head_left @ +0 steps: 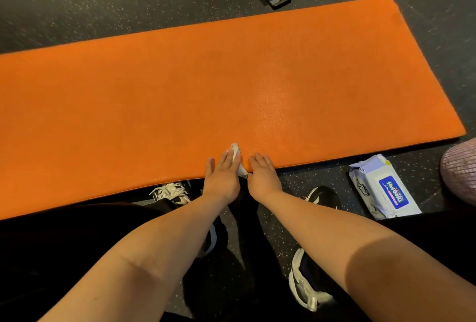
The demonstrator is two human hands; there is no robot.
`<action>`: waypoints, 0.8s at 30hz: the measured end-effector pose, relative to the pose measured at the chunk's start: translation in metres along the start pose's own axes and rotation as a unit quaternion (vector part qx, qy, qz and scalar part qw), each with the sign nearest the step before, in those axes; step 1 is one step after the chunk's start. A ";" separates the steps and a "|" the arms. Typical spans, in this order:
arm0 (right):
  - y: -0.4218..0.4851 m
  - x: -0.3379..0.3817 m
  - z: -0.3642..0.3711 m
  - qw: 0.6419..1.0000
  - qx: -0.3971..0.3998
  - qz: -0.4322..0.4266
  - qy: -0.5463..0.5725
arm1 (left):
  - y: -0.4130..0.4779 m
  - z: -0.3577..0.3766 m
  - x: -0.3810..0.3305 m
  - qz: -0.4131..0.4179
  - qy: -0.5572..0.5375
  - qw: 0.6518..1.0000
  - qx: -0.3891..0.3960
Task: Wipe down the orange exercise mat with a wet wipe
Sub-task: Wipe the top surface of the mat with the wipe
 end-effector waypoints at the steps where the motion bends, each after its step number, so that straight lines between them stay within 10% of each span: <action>1: 0.000 0.002 0.000 1.000 -0.002 0.002 -0.010 | -0.002 -0.004 0.008 -0.022 0.001 1.000 -0.011; 5: -0.001 0.009 0.003 0.999 -0.008 0.006 -0.048 | -0.008 -0.014 0.023 -0.114 -0.028 0.992 -0.037; 24: -0.001 0.010 0.001 0.998 -0.002 -0.008 0.064 | -0.011 -0.003 -0.004 -0.041 -0.041 0.998 0.023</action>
Point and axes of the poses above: each hand's wrist, its own y-axis towards the middle knuckle, its own z-axis out of the palm, x = y × z, the point moved 4 cm from there along y, towards the middle knuckle, and after that the axes turned 8 degrees about -y, right-handed, at the moved point
